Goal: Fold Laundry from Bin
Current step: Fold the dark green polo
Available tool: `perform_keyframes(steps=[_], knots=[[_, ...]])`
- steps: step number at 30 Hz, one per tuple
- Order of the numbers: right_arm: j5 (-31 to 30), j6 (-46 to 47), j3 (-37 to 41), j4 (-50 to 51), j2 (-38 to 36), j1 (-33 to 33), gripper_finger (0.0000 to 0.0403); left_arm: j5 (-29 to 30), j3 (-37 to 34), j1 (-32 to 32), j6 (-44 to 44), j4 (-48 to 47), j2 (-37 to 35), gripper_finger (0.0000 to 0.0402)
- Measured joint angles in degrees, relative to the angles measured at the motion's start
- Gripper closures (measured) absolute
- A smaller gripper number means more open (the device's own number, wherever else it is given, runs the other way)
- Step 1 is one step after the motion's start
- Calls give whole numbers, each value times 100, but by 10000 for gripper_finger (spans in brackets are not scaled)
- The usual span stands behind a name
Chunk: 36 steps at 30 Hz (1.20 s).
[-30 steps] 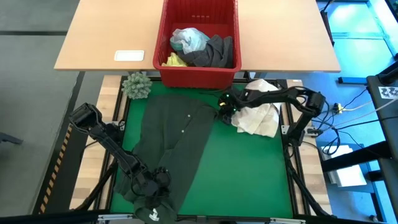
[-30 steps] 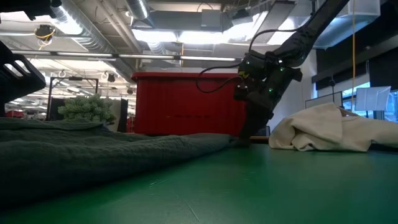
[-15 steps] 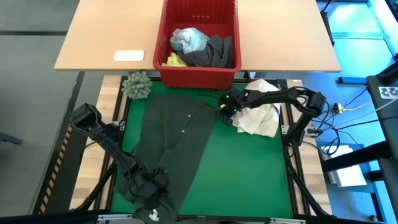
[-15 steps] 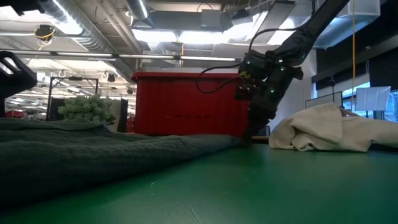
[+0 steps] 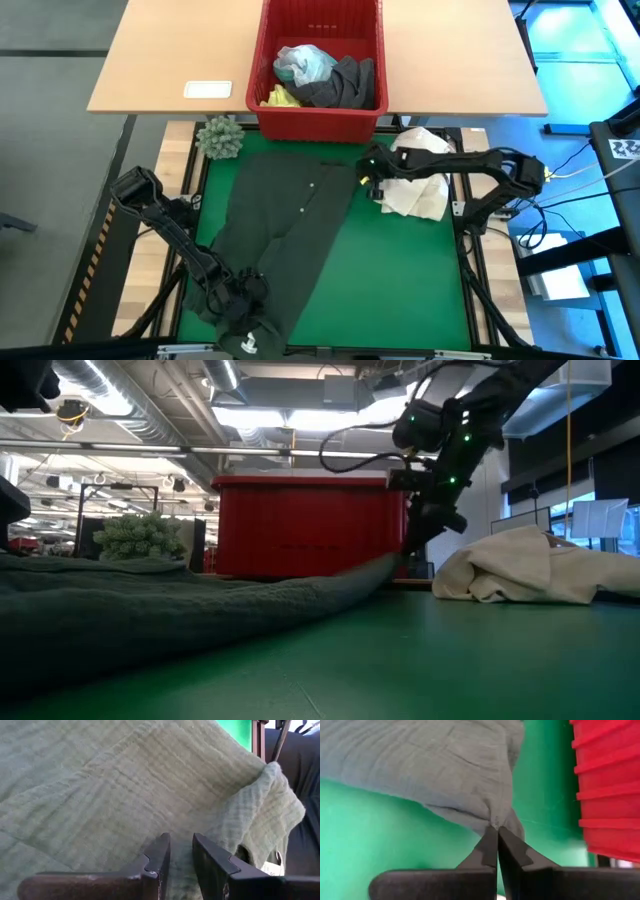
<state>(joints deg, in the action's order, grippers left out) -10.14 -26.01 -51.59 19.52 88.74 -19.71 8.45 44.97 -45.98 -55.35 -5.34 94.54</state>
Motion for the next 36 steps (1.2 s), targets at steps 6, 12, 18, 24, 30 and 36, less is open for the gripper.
perform_keyframes(steps=[6,12,18,24,30,36], knots=[[-138,-498,0,613,5,65,395,-59,0,2,0,-2,0,324],[-728,-651,0,1003,14,62,365,-61,0,4,7,-24,0,324],[-740,-745,0,1020,14,57,287,-63,0,4,22,-24,0,324],[-887,-494,0,1015,14,150,214,-220,0,28,42,-26,0,324],[-634,-76,-233,973,14,694,205,-473,0,157,64,-75,-190,324],[30,667,-479,536,14,1518,228,-238,0,221,335,-354,-596,324]])
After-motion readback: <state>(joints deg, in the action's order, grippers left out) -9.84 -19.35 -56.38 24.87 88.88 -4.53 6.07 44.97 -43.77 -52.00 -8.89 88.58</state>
